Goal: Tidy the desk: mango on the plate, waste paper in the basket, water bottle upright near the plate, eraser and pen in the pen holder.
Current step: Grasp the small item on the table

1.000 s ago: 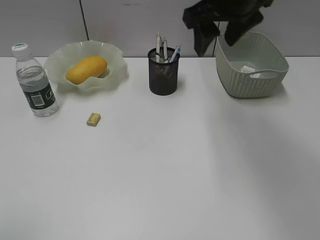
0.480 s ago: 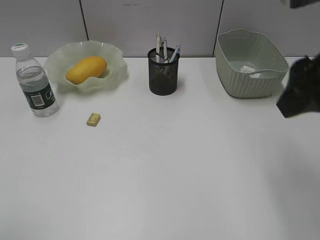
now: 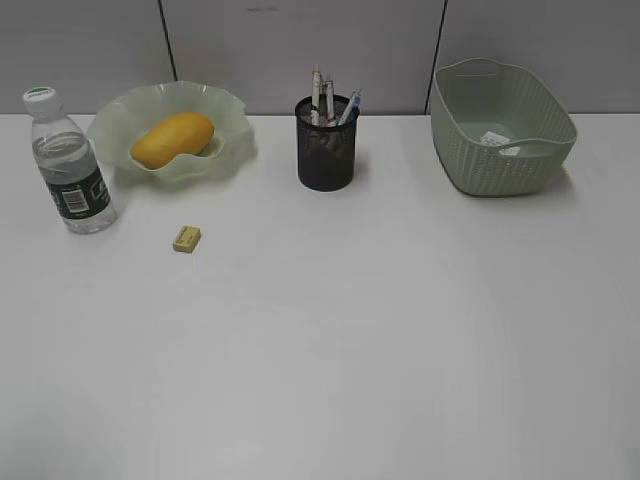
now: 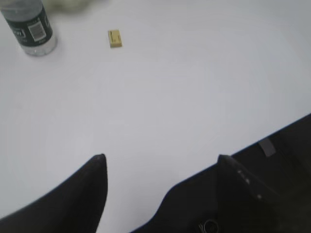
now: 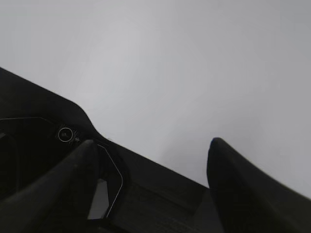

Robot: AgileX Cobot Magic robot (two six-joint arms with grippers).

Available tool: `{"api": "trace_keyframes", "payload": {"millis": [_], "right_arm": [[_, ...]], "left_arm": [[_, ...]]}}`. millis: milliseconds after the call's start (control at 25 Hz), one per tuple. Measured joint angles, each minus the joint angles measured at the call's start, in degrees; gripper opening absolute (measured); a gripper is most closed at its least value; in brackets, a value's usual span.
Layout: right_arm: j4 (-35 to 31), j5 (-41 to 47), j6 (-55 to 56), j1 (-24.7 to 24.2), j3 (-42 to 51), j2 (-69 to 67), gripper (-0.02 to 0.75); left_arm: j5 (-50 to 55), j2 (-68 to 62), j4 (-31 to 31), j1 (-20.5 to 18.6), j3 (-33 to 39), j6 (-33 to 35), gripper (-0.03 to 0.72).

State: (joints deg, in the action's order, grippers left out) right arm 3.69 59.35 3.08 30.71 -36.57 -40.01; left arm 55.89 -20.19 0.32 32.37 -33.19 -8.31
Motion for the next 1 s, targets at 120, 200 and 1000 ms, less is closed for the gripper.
{"api": "trace_keyframes", "payload": {"millis": [120, 200, 1000], "right_arm": [[0.0, 0.0, 0.0, 0.0, 3.2, 6.4, 0.552], [0.0, -0.1, 0.0, 0.0, 4.5, 10.8, 0.552], [0.5, -0.3, 1.4, 0.0, 5.7, 19.8, 0.552]], "left_arm": [[-3.4, 0.0, 0.1, 0.0, 0.0, 0.0, 0.523], [-6.2, 0.0, 0.3, 0.0, 0.1, 0.0, 0.523], [-32.4, -56.2, 1.5, 0.0, -14.5, 0.0, 0.501]]}}
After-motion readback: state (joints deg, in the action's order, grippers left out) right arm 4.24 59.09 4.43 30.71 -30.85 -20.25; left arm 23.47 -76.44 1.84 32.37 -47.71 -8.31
